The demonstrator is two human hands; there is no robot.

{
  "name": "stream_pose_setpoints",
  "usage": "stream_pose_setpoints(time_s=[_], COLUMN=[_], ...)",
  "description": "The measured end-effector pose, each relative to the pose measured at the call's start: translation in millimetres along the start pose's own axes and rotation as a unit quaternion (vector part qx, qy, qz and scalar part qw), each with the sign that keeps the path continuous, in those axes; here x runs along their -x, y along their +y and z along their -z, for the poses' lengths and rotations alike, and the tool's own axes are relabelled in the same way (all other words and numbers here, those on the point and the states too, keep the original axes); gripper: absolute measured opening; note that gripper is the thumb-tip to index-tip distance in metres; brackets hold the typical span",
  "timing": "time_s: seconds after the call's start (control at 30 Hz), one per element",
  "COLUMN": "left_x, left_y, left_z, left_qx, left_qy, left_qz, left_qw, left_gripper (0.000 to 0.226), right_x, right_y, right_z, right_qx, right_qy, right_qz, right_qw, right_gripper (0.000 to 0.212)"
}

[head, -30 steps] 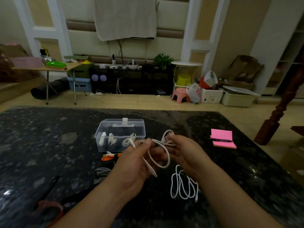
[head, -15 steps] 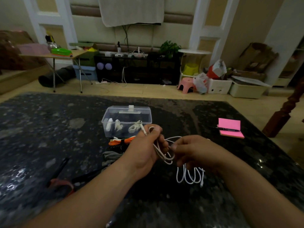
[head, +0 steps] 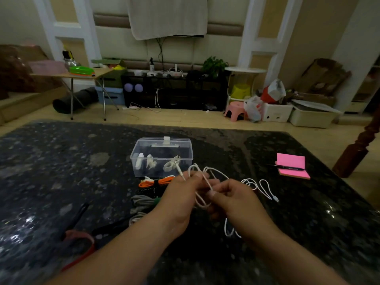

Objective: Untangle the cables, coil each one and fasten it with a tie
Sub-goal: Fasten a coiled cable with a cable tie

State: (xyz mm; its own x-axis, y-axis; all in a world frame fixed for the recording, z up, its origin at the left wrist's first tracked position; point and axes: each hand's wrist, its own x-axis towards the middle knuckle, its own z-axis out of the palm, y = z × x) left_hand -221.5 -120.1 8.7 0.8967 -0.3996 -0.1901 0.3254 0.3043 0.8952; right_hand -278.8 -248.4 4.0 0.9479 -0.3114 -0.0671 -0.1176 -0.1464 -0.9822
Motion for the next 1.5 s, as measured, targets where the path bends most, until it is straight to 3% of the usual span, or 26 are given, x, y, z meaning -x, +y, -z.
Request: stream_pose_setpoints(time_s=[0.13,0.2,0.27,0.33,0.47,0.53,0.63,0.73,0.8,0.87,0.93,1.0,1.13,1.2,1.27,1.37,1.4,1.5], left_x=[3,1,0,4,14,21,30,34,32,31,31,31,24,19,18,20,20,17], left_y=[-2,-1,8,23,45,52,53,48,47,47,47,46,44,43,42,39,38,42], left_z=[-5,-3,2,6,6,6,8,11,13,14,14,15,22,23,23,20,20,21], left_qx=[-0.014,-0.043,-0.095,-0.165,-0.269,-0.359,-0.446,-0.449,-0.437,-0.435,-0.448,-0.494,-0.6,-0.591,-0.556,-0.443,-0.42,-0.4], left_qy=[-0.041,-0.033,-0.033,-0.073,-0.187,-0.198,-0.196,-0.193,-0.163,-0.155,-0.157,-0.151,-0.068,-0.029,-0.012,-0.04,-0.043,-0.017], left_qz=[-0.007,-0.035,-0.079,-0.111,-0.091,-0.104,-0.138,-0.162,-0.159,-0.144,-0.14,-0.191,-0.365,-0.413,-0.409,-0.297,-0.274,-0.271], left_qw=[0.999,0.998,0.992,0.977,0.94,0.906,0.862,0.857,0.87,0.875,0.869,0.834,0.709,0.693,0.724,0.845,0.864,0.875], left_gripper=[0.024,0.025,0.022,0.019,0.016,0.018,0.014,0.008,0.015,0.026,0.031,0.029,0.026,0.029,0.022,0.015,0.015,0.011], right_x=[9,8,5,2,-8,-17,-25,-19,-20,-23,-22,-19,-20,-21,-18,-14,-13,-8], right_y=[5,-4,-17,-29,-33,-34,-39,-37,-33,-31,-28,-26,-27,-29,-29,-27,-27,-36], right_z=[-7,5,24,41,41,41,44,32,25,23,21,15,6,4,0,-5,-5,-5], right_qx=[0.076,0.198,0.301,0.268,0.162,0.11,0.183,0.193,0.195,0.231,0.248,0.266,0.223,0.187,0.172,0.124,0.096,-0.048], right_qy=[-0.097,-0.155,-0.145,-0.112,-0.14,-0.163,-0.159,-0.172,-0.117,-0.036,-0.045,-0.089,-0.085,-0.086,-0.094,-0.116,-0.128,-0.155], right_qz=[0.003,0.002,0.032,0.056,0.073,0.077,0.145,0.186,0.195,0.205,0.218,0.24,0.254,0.25,0.254,0.235,0.223,0.151], right_qw=[0.992,0.968,0.942,0.955,0.974,0.977,0.959,0.948,0.954,0.95,0.943,0.929,0.937,0.946,0.947,0.957,0.962,0.975], right_gripper=[0.014,0.03,0.035,0.014,0.062,0.066,0.05,0.017,0.007,0.016,0.039,0.043,0.039,0.036,0.026,0.027,0.03,0.021])
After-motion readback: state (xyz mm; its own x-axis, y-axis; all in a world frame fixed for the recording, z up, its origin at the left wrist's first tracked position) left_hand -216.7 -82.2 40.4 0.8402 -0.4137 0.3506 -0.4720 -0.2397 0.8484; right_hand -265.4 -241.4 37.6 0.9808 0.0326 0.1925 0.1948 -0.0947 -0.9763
